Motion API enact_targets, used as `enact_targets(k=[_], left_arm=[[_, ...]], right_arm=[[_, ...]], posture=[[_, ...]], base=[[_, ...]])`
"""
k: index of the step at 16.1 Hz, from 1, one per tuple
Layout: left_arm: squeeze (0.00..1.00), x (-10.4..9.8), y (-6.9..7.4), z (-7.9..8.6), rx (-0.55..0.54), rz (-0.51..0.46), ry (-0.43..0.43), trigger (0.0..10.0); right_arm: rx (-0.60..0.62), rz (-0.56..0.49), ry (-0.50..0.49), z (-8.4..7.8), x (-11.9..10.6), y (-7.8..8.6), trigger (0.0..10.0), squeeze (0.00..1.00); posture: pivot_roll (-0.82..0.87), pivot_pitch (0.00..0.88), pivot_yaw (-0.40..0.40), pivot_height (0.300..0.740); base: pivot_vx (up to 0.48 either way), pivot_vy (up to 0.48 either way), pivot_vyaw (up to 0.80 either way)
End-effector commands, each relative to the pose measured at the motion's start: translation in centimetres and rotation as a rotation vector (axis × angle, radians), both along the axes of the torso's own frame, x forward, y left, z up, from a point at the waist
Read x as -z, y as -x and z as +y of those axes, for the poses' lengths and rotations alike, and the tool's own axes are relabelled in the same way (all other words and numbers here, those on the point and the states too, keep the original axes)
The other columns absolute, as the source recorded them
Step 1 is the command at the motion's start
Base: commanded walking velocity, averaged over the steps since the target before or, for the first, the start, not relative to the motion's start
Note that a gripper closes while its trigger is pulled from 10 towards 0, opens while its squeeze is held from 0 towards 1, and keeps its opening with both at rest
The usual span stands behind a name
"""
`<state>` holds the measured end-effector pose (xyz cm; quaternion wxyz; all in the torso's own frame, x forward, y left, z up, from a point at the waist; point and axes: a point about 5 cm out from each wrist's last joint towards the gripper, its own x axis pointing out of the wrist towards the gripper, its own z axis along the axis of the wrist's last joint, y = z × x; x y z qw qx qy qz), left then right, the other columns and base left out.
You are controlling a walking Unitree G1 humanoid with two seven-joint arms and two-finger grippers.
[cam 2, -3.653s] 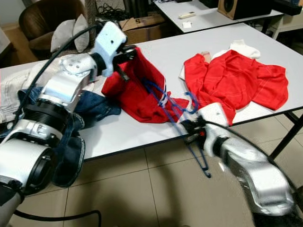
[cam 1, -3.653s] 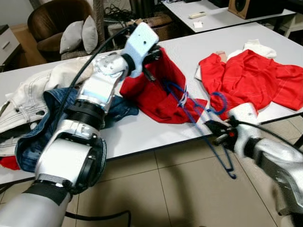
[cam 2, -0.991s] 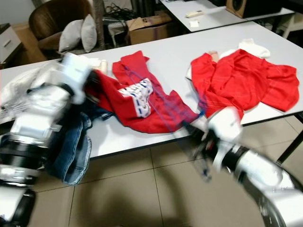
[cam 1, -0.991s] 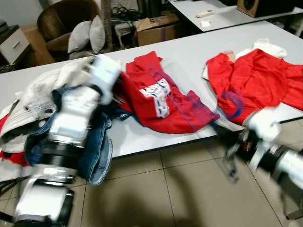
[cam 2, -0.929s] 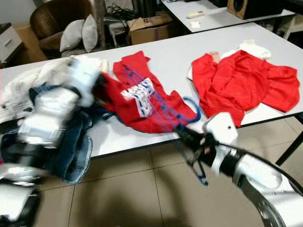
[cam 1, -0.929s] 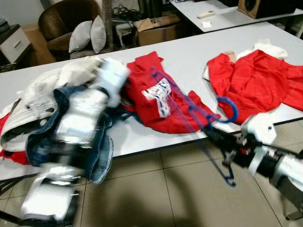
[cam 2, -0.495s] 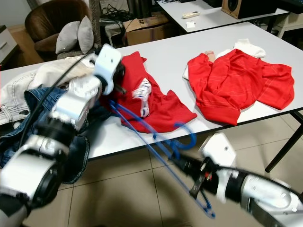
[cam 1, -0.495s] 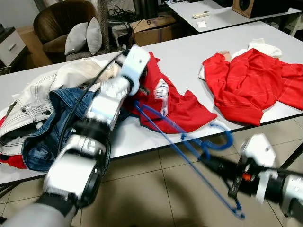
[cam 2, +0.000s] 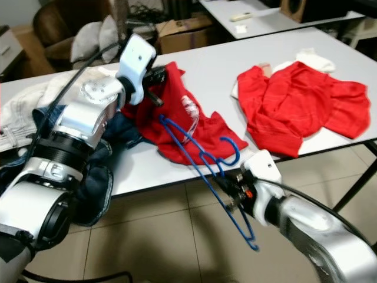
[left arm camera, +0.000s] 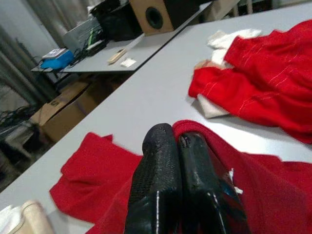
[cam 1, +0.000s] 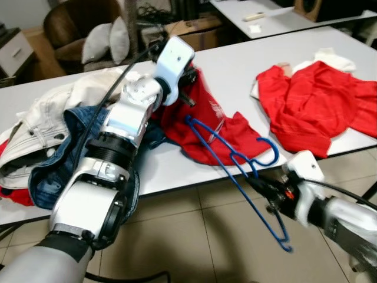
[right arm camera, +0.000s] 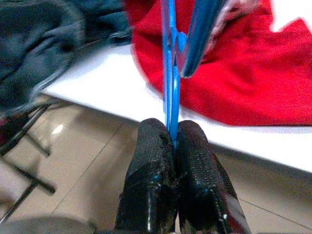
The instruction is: Hang hanger
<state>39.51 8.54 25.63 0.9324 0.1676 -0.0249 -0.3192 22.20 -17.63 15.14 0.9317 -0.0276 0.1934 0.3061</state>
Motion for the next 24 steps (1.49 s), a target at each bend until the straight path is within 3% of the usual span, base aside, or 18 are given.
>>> enact_targets(k=[1,2,3,5,8,9,11,12,14,16,17,18,19,20,21,22,24], left_arm=[[0.00,-0.5,0.2,0.2,0.013,0.008,-0.008,0.0],[0.00,-0.6,0.4,0.3,0.014,0.008,-0.008,0.0],[0.00,-0.8,0.3,0.7,-0.008,0.000,-0.014,0.0],[0.00,-1.3,0.2,1.9,-0.069,-0.030,-0.028,0.0],[0.00,-2.7,0.1,3.3,-0.132,-0.085,0.000,0.0],[0.00,-3.9,0.1,4.4,-0.156,-0.128,0.035,0.0],[0.00,-4.7,0.3,5.2,-0.169,-0.156,0.052,0.0],[0.00,-5.1,0.4,6.0,-0.190,-0.177,0.052,0.0],[0.00,-5.2,0.7,6.5,-0.179,-0.194,0.095,0.0],[0.00,-5.2,1.5,6.3,-0.113,-0.199,0.128,0.0],[0.00,-4.2,2.7,5.9,-0.040,-0.140,0.172,0.0],[0.00,-3.2,3.4,5.6,-0.014,-0.087,0.179,0.0],[0.00,0.5,4.5,4.6,0.000,0.026,0.105,0.0],[0.00,2.3,5.2,3.7,0.011,0.062,0.075,0.0],[0.00,2.8,5.5,3.3,0.015,0.070,0.073,0.0],[0.00,3.5,5.6,2.5,-0.004,0.052,0.067,0.0],[0.00,3.0,5.3,2.2,-0.070,-0.015,0.062,0.0]], right_arm=[[0.043,-0.027,-0.065,0.8,0.0,-1.5,10.0,0.00],[0.065,-0.035,-0.114,1.4,0.1,-2.5,10.0,0.00],[0.100,-0.024,-0.103,1.3,0.4,-3.0,10.0,0.00],[0.212,0.001,-0.078,0.3,0.9,-3.4,10.0,0.00],[0.405,0.013,-0.154,-1.4,1.3,-3.9,10.0,0.00],[0.571,0.017,-0.240,-3.3,1.3,-4.4,10.0,0.00],[0.690,-0.015,-0.299,-5.2,0.7,-5.0,10.0,0.00],[0.760,-0.068,-0.331,-6.6,-0.3,-5.7,10.0,0.00],[0.784,-0.209,-0.369,-8.3,-3.4,-7.2,10.0,0.00],[0.761,-0.325,-0.404,-8.8,-6.3,-8.3,10.0,0.00],[0.692,-0.385,-0.442,-8.4,-8.2,-8.4,10.0,0.00],[0.651,-0.397,-0.441,-8.0,-8.5,-8.2,10.0,0.00],[0.573,-0.317,-0.415,-6.8,-6.5,-7.3,10.0,0.00],[0.547,-0.233,-0.362,-6.3,-4.5,-6.4,10.0,0.00],[0.539,-0.199,-0.335,-6.2,-3.7,-6.0,10.0,0.00],[0.560,-0.124,-0.310,-6.2,-1.8,-4.3,10.0,0.00],[0.582,-0.055,-0.288,-6.6,-0.3,-1.8,10.0,0.00]], posture=[[-0.18,0.000,0.129,0.740],[-0.17,0.000,0.126,0.740],[-0.17,0.000,0.119,0.740],[-0.16,0.000,0.111,0.740],[-0.16,0.000,0.111,0.740],[-0.17,0.000,0.120,0.740],[-0.18,0.000,0.125,0.740],[-0.18,0.000,0.125,0.740],[-0.18,0.000,0.124,0.740],[-0.18,0.000,0.117,0.740],[-0.18,0.000,0.108,0.740],[-0.17,0.000,0.106,0.740],[-0.17,0.000,0.101,0.740],[-0.17,0.000,0.101,0.740],[-0.17,0.000,0.101,0.740],[-0.15,0.000,0.087,0.740],[-0.15,0.000,0.094,0.740]], base=[[0.000,0.000,0.00],[0.000,0.000,0.00],[0.000,0.000,0.00],[0.000,0.000,0.00],[0.000,0.000,0.00],[0.000,0.000,0.00],[0.000,0.000,0.00],[0.000,0.000,0.00],[0.000,0.000,0.00],[0.000,0.000,0.00],[0.000,0.000,0.00],[0.000,0.000,0.00],[0.000,0.000,0.00],[0.000,0.000,0.00],[0.000,0.000,0.00],[0.000,0.000,0.00],[0.000,0.000,0.00]])
